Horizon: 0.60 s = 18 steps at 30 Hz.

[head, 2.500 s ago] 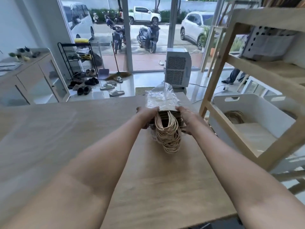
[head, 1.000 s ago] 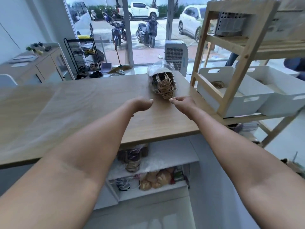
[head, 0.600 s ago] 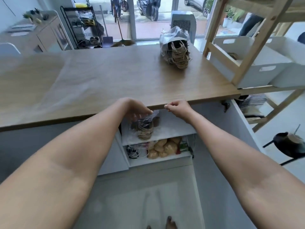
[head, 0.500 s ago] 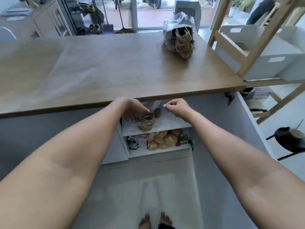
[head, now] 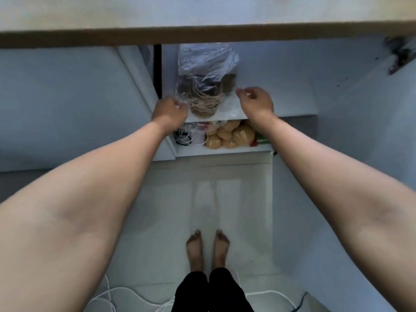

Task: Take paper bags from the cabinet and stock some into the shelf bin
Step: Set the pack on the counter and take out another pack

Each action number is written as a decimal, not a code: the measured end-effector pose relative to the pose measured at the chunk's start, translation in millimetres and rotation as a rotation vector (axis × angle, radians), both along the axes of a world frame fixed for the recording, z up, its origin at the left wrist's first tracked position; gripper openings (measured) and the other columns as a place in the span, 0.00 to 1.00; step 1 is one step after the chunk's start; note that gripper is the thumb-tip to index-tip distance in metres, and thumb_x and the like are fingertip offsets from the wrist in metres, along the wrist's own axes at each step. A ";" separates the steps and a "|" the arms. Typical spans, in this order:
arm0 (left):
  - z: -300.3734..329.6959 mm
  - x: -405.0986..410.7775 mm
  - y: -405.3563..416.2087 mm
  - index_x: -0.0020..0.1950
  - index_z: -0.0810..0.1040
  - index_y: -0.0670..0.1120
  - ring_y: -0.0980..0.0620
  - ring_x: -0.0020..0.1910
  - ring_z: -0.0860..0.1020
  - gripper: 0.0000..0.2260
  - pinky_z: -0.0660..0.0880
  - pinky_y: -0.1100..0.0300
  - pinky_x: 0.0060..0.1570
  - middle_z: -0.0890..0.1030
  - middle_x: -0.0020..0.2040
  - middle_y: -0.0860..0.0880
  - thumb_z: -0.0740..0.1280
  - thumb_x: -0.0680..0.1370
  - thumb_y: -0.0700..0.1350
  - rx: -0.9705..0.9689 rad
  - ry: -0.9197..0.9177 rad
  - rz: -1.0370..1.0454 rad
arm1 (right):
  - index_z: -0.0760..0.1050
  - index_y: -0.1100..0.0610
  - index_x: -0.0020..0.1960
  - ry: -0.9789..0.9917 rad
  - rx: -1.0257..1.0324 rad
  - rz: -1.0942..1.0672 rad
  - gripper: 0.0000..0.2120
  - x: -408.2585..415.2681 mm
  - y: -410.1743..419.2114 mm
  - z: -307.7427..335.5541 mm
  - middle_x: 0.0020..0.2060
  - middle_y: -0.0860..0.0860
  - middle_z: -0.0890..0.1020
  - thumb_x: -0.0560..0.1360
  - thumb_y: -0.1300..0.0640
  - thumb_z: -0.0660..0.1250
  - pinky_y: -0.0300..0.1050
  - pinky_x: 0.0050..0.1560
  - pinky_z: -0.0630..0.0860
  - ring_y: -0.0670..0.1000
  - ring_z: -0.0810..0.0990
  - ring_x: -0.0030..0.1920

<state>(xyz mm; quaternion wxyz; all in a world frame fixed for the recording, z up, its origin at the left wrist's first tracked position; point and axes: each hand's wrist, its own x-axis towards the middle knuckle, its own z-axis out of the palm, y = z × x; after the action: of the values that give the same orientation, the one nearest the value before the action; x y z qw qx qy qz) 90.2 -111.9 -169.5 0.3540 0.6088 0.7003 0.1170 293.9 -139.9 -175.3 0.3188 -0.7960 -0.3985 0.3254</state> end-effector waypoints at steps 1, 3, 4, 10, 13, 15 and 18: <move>-6.2 1.5 6.5 0.63 0.75 0.40 0.40 0.62 0.75 0.18 0.72 0.56 0.58 0.77 0.63 0.40 0.60 0.80 0.51 0.024 -0.013 0.025 | 0.73 0.56 0.65 -0.011 0.026 -0.014 0.25 0.5 7.5 -5.7 0.63 0.55 0.76 0.75 0.40 0.64 0.40 0.62 0.69 0.53 0.76 0.63; -21.7 5.4 25.8 0.66 0.72 0.39 0.42 0.64 0.73 0.20 0.69 0.58 0.60 0.75 0.65 0.40 0.59 0.81 0.51 0.078 -0.022 0.076 | 0.67 0.57 0.70 -0.022 0.082 -0.035 0.29 3.3 27.4 -19.7 0.67 0.56 0.70 0.75 0.41 0.64 0.41 0.66 0.66 0.54 0.71 0.67; -30.2 7.7 37.3 0.68 0.70 0.39 0.43 0.66 0.72 0.20 0.68 0.59 0.60 0.73 0.67 0.40 0.58 0.81 0.51 0.100 -0.018 0.100 | 0.64 0.57 0.72 -0.012 0.102 -0.048 0.32 5.1 39.1 -25.7 0.68 0.57 0.67 0.75 0.40 0.64 0.41 0.67 0.66 0.54 0.69 0.69; -76.5 20.1 99.8 0.78 0.55 0.44 0.43 0.73 0.65 0.29 0.64 0.55 0.70 0.63 0.76 0.43 0.56 0.81 0.56 0.093 -0.082 0.232 | 0.52 0.59 0.77 0.257 -0.013 -0.179 0.48 14.7 104.7 -57.7 0.75 0.55 0.60 0.70 0.32 0.64 0.48 0.69 0.64 0.56 0.64 0.73; -94.3 25.7 125.7 0.79 0.54 0.44 0.43 0.75 0.63 0.32 0.62 0.54 0.72 0.62 0.77 0.44 0.56 0.80 0.60 0.057 -0.136 0.318 | 0.53 0.64 0.76 0.306 -0.057 -0.164 0.51 20.6 126.9 -82.3 0.74 0.58 0.63 0.69 0.31 0.64 0.50 0.69 0.64 0.58 0.65 0.72; -105.2 30.5 142.2 0.78 0.56 0.43 0.43 0.75 0.63 0.32 0.62 0.55 0.72 0.62 0.77 0.44 0.55 0.80 0.61 0.032 -0.193 0.365 | 0.54 0.62 0.76 0.361 -0.129 -0.160 0.52 26.0 136.9 -98.1 0.70 0.56 0.68 0.66 0.29 0.65 0.49 0.61 0.70 0.57 0.70 0.67; -117.9 33.6 155.8 0.76 0.62 0.42 0.46 0.73 0.67 0.35 0.64 0.55 0.72 0.68 0.74 0.44 0.57 0.78 0.65 -0.015 -0.350 0.430 | 0.69 0.59 0.69 0.472 -0.166 -0.169 0.43 31.5 143.4 -115.2 0.43 0.51 0.75 0.65 0.30 0.68 0.39 0.35 0.71 0.50 0.75 0.40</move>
<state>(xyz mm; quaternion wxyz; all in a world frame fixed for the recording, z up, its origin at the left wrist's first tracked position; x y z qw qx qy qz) 123.8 43.9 -287.3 0.4410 0.4142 0.7424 0.2878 325.4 3.5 -290.5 0.3625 -0.7519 -0.2172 0.5061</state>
